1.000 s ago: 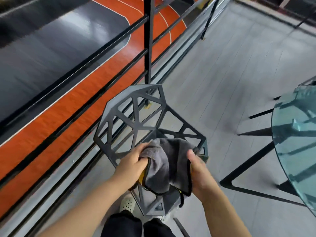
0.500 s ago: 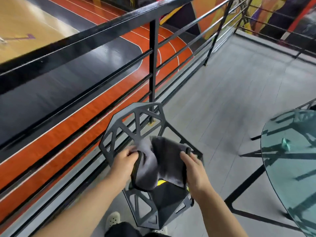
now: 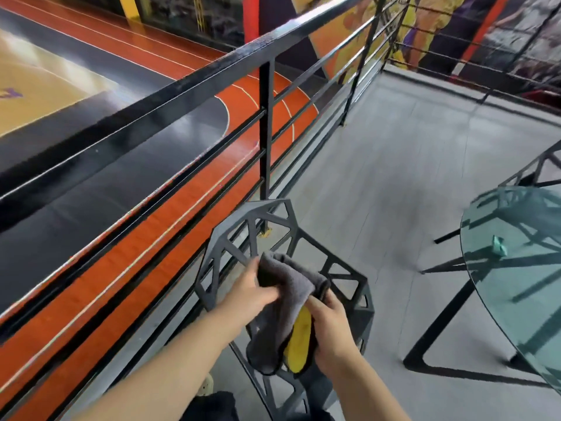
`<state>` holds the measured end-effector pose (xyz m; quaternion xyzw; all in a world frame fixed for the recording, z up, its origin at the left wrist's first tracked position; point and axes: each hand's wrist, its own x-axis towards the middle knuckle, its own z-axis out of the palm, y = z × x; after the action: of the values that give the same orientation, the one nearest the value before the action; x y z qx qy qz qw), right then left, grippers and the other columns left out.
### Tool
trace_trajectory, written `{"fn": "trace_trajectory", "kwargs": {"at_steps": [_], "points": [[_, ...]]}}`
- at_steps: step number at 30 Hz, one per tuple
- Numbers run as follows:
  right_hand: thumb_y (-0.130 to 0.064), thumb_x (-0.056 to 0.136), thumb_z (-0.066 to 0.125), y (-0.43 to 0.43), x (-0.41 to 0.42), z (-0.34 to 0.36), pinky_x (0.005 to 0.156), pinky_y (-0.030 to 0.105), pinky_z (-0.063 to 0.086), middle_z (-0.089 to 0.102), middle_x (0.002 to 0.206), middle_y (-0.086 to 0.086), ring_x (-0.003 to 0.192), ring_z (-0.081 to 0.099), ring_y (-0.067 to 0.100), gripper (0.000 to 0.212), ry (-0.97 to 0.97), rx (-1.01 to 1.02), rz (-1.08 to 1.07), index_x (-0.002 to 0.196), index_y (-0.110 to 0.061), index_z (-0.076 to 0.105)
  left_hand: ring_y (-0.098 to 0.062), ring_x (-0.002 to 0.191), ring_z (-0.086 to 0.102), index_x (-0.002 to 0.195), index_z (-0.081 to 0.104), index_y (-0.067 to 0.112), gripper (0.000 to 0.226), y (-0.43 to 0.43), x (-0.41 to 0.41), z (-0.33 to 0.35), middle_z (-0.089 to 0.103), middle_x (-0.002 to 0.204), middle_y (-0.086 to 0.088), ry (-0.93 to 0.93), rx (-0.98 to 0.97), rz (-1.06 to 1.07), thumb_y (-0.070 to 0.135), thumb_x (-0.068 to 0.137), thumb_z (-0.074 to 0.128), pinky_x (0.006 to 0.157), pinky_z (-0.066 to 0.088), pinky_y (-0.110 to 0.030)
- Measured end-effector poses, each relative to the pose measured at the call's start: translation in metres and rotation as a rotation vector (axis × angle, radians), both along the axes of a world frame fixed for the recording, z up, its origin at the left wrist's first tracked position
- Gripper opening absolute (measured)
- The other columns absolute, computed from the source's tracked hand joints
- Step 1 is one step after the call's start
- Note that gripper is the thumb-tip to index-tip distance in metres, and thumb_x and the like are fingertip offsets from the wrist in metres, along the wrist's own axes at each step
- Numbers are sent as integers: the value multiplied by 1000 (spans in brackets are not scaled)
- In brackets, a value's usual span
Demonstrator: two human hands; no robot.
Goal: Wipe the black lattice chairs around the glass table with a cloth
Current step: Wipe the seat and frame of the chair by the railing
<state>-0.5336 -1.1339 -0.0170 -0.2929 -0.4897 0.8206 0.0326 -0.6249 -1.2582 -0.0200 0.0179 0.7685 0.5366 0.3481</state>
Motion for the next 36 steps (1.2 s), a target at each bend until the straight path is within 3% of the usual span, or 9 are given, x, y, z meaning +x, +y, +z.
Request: {"fn": "trace_trajectory", "kwargs": {"at_steps": [3, 6, 13, 16, 20, 23, 28, 32, 36], "points": [[-14, 83, 66, -38, -20, -18, 77, 44, 54, 66, 105, 27, 94, 65, 37, 29, 33, -230, -103, 110, -4, 66, -12, 101, 60, 111, 56, 32, 43, -24, -31, -11, 64, 102, 10, -8, -7, 26, 25, 74, 78, 81, 47, -27], [-40, 78, 74, -79, -42, -38, 96, 51, 46, 62, 122, 20, 113, 59, 36, 60, -96, -336, -72, 127, -11, 56, -9, 89, 59, 100, 57, 27, 33, -55, -60, -18, 62, 91, 12, 68, -55, 80, 18, 76, 77, 74, 45, -26], [-6, 81, 68, -142, -118, -54, 62, 17, 51, 70, 81, -5, 76, 66, 9, 22, -313, 372, -166, 91, -25, 62, -17, 96, 58, 96, 55, 26, 12, -128, -123, -78, 62, 100, 1, -120, -60, 232, 37, 90, 57, 90, 45, -38], [-19, 83, 68, -158, -139, -68, 69, 35, 51, 65, 78, -5, 74, 61, 14, 14, -310, 587, -242, 88, -26, 57, -24, 98, 59, 104, 56, 17, 19, -151, -147, -106, 64, 104, -8, -162, -86, 436, 30, 98, 43, 95, 43, -41], [-30, 79, 70, -190, -157, -121, 104, 37, 39, 34, 149, -4, 139, 29, 12, 44, -295, 946, 135, 119, -24, 53, -24, 87, 61, 106, 58, 9, 25, -161, -160, -126, 66, 94, -10, -195, -56, 539, 24, 99, 39, 83, 46, -38], [-48, 76, 66, -212, -170, -159, 116, 36, 18, -10, 157, -3, 144, -11, 12, 62, -258, 1010, 354, 132, -28, 47, -25, 95, 61, 103, 58, 13, 21, -161, -162, -131, 67, 99, -10, -190, -54, 566, 23, 96, 42, 94, 44, -43], [-18, 81, 71, -214, -199, -176, 114, 31, 14, -9, 157, -2, 145, -4, 13, 79, -253, 1081, -6, 144, -31, 26, -25, 97, 61, 95, 57, 22, 19, -158, -167, -140, 67, 99, -5, -123, -100, 572, 27, 98, 39, 93, 46, -43], [12, 67, 68, -197, -221, -191, 108, 52, 33, -5, 159, 12, 145, 1, 35, 110, -252, 1244, 107, 149, -36, 12, -23, 96, 62, 95, 57, 22, 22, -151, -172, -141, 67, 99, -7, -117, -106, 580, 24, 100, 35, 90, 48, -40], [15, 74, 59, -185, -226, -201, 107, 55, 33, -10, 159, 4, 146, -9, 30, 102, -115, 1198, 121, 148, -39, 15, -24, 92, 63, 108, 55, 11, 26, -137, -176, -138, 66, 98, -11, -97, -77, 582, 20, 101, 32, 79, 48, -32]]}}
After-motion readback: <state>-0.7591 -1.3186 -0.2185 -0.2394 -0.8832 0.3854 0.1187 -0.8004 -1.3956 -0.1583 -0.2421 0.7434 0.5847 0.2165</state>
